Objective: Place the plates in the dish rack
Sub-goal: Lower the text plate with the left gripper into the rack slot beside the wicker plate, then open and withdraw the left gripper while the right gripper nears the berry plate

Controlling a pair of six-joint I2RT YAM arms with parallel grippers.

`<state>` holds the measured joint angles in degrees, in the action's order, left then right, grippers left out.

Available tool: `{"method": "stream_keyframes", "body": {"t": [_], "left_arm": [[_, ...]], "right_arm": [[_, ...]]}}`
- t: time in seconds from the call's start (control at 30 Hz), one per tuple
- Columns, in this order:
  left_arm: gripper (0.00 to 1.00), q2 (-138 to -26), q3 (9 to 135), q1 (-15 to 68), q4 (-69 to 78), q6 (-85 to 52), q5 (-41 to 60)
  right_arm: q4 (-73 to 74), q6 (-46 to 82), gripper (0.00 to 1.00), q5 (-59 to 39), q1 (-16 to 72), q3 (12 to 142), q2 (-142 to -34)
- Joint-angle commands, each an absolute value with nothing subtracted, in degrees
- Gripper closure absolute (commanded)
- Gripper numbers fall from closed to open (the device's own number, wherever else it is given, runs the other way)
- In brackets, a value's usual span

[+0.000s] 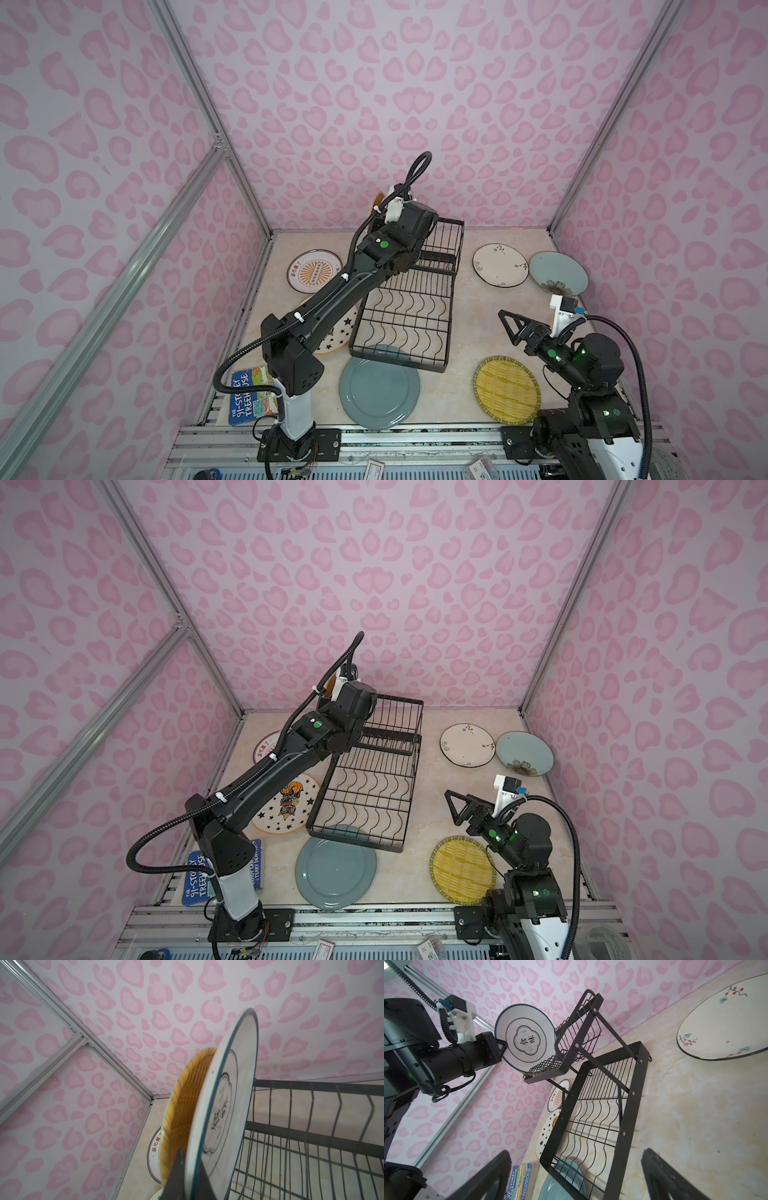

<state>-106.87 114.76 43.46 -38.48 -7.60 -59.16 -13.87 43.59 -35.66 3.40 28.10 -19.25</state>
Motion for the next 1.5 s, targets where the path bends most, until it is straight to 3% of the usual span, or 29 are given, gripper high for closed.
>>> {"method": "stream_keyframes", "body": {"t": [0.0,0.33,0.6,1.03,1.3,1.47], "left_arm": [[0.88,-107.4,115.6,43.3,-41.3,-11.3,-58.2],[0.77,-105.5,113.5,43.3,-42.8,-15.6,-54.9],[0.60,-103.4,115.1,43.4,-46.4,-18.2,-51.5],[0.56,-99.4,115.8,43.4,-49.2,-20.3,-47.5],[0.51,-93.7,116.2,42.8,-49.6,-20.3,-39.2],[0.44,-85.1,108.2,42.1,-47.1,-21.3,-31.6]], "right_arm": [[-15.7,42.2,0.02,-36.2,3.5,29.4,-20.3],[-16.9,42.1,0.02,-35.9,3.5,29.8,-18.7],[-16.9,42.6,0.02,-36.2,3.5,29.9,-17.8],[-18.6,40.3,0.02,-36.2,3.5,31.8,-20.8],[-19.8,38.4,0.02,-32.0,3.5,34.0,-25.0],[-21.5,37.1,0.02,-27.2,3.5,34.5,-27.5]]}}
